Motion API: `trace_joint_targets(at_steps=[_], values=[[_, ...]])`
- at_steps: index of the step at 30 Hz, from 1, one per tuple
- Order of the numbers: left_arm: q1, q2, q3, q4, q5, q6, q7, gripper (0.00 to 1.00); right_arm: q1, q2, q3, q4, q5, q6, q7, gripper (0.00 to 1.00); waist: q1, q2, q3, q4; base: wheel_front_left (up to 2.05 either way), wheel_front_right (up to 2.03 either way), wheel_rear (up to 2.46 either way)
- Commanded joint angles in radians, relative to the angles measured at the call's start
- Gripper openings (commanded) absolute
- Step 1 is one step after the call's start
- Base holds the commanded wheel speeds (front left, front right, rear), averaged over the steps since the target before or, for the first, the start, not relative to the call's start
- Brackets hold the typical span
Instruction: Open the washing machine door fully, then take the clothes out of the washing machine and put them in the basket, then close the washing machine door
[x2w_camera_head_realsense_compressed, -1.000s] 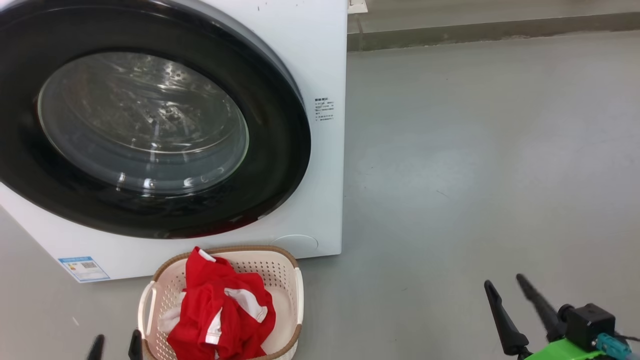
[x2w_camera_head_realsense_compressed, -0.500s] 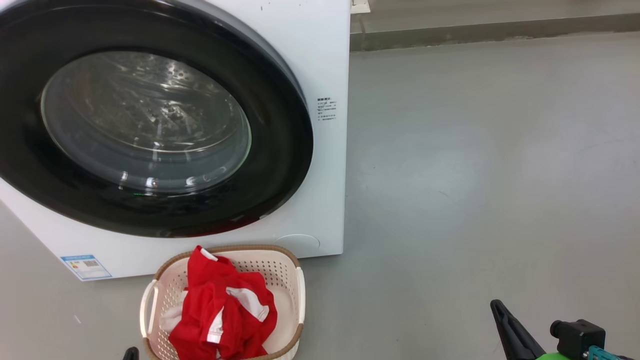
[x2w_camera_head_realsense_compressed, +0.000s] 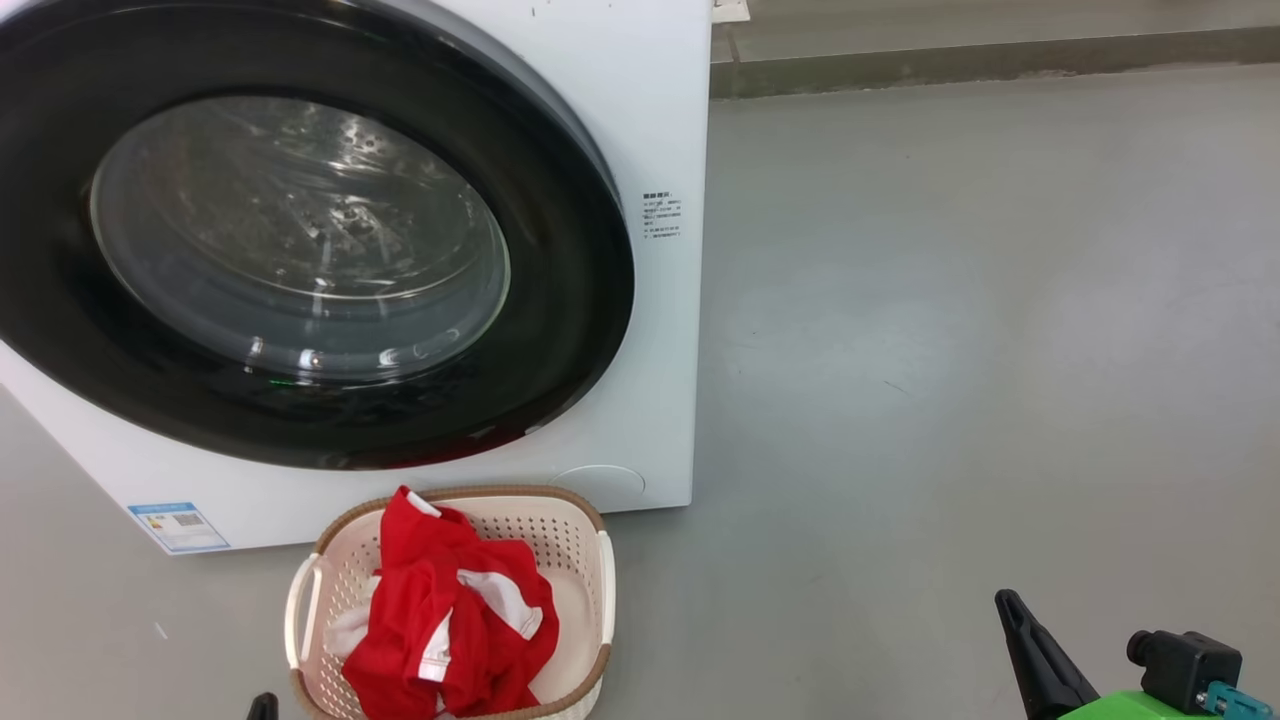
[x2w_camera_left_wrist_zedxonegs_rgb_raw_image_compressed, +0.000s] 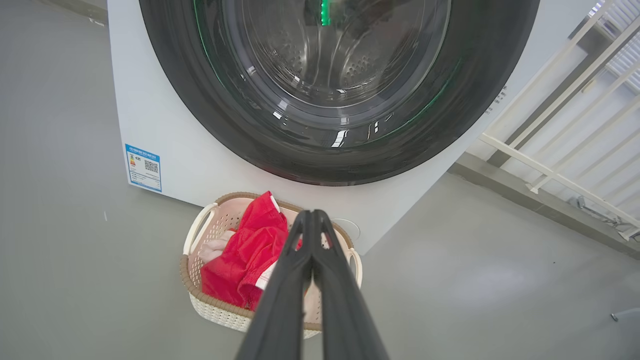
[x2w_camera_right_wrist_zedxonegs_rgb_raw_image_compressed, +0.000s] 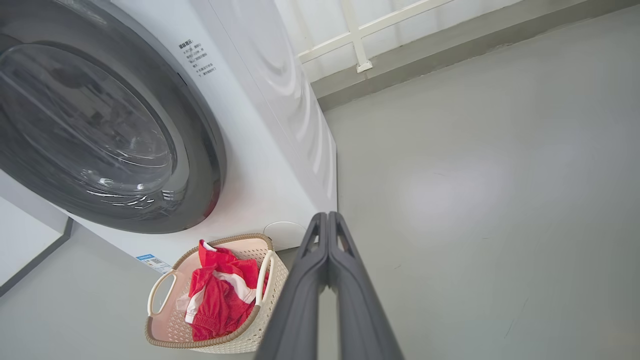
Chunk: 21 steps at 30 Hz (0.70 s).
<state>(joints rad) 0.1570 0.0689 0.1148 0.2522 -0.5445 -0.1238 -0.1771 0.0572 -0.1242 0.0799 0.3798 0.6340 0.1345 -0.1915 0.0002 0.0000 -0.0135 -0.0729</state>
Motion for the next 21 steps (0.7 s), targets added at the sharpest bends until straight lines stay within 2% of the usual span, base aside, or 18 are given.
trace_joint_targets(at_steps=[1,21], values=[[-0.048,0.006,0.007,-0.018,-0.034,-0.001,0.005,0.00,-0.043,-0.009,-0.007,-0.031,0.030,-0.001,0.009,0.00,-0.0001,0.0000,0.000,0.001,0.00,0.00,0.00],[-0.089,0.001,0.006,-0.016,-0.231,-0.002,0.060,0.00,-0.066,0.005,-0.041,-0.051,0.212,-0.001,0.064,0.00,-0.0001,0.0000,0.003,0.015,0.00,0.00,0.00]])
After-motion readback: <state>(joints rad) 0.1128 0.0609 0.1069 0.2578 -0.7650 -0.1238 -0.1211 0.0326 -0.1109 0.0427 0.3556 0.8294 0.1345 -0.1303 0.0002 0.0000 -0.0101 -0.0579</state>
